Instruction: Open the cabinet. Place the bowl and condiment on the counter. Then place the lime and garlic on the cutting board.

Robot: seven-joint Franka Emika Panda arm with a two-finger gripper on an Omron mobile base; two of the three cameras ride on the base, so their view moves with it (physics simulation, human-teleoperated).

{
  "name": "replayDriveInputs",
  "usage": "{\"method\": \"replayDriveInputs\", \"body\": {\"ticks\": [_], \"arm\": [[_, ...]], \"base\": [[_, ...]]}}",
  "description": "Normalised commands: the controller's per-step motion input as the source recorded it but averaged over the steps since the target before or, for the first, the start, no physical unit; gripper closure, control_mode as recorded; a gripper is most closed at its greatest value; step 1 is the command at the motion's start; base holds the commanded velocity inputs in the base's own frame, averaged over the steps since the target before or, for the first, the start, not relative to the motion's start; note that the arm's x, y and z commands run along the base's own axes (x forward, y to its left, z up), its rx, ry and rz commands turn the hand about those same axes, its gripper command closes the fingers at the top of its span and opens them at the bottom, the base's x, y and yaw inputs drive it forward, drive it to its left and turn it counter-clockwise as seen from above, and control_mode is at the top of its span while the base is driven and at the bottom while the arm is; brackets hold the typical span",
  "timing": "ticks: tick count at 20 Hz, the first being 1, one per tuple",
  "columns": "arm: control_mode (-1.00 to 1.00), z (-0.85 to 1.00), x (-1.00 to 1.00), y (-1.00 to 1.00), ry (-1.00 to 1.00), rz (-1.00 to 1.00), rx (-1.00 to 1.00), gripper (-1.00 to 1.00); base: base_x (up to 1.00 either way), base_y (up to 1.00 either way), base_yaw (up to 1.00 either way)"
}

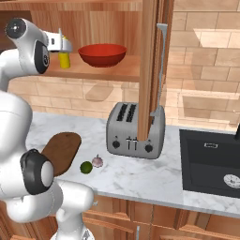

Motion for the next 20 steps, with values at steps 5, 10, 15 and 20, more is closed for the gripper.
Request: {"method": "replayDriveInputs", "body": {"ticks": [5, 10, 15, 20], "arm": [[-1.00, -0.07, 0.17, 0.03, 0.00, 0.00, -0.01, -1.00], [-1.00, -0.07, 0.15, 0.04, 0.00, 0.00, -0.01, -1.00], [-1.00, -0.02, 0.14, 0.01, 0.00, 0.00, 0.00, -1.00], [-1.00, 0.00, 0.13, 0.00, 0.00, 0.00, 0.00, -1.00]], "base": [[0.00, 0.00, 0.00], [0.00, 0.00, 0.00], [0.00, 0.00, 0.00], [0.00, 0.00, 0.00]]}}
